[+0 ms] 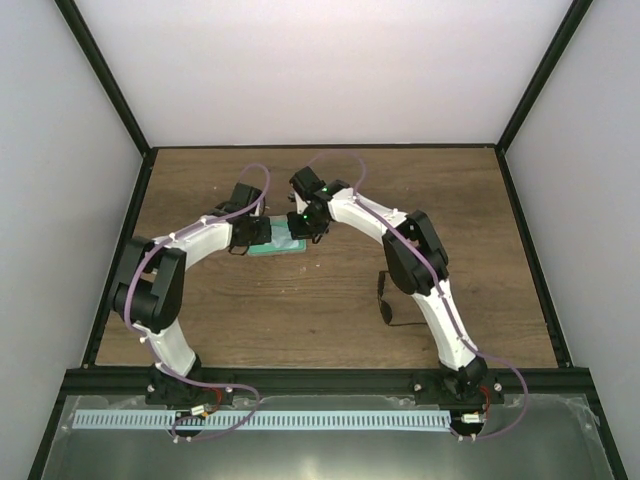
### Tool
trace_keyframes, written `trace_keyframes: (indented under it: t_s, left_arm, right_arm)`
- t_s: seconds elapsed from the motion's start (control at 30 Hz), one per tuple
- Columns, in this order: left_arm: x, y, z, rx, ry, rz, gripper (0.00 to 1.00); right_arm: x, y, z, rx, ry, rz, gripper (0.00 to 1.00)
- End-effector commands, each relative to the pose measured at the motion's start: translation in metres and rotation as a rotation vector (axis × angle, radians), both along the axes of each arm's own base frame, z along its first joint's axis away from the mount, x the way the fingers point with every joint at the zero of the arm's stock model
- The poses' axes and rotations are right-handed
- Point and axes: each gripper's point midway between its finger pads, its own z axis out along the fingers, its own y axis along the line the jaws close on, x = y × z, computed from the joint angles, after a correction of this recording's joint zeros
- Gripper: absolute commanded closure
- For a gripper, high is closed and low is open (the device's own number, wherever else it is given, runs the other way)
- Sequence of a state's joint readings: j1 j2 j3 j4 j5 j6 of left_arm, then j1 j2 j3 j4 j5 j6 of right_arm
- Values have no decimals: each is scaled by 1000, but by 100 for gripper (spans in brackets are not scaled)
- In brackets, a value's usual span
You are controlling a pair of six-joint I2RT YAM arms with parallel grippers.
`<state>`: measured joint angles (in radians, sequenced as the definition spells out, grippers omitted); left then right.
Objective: Organize the sunglasses
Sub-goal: Place the glasses cleaning cloth in the sunglasses case.
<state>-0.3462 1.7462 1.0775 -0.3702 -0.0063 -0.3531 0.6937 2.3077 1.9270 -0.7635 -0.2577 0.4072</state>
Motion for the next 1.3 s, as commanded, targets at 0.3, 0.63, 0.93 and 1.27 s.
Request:
trace_keyframes:
  t_s: [0.3, 0.63, 0.93, 1.27]
  left_arm:
    - [-3, -8, -6, -41, 25, -37, 96]
    - [-16, -2, -9, -23, 42, -36, 96]
    - [-16, 3, -20, 6, 60, -25, 96]
    - [-11, 5, -20, 30, 48, -26, 84]
  right_arm:
    - [4, 1, -1, -37, -17, 13, 99]
    - [5, 0, -2, -41, -22, 16, 99]
    - [4, 0, -4, -44, -19, 23, 99]
    - [6, 2, 2, -36, -31, 27, 93]
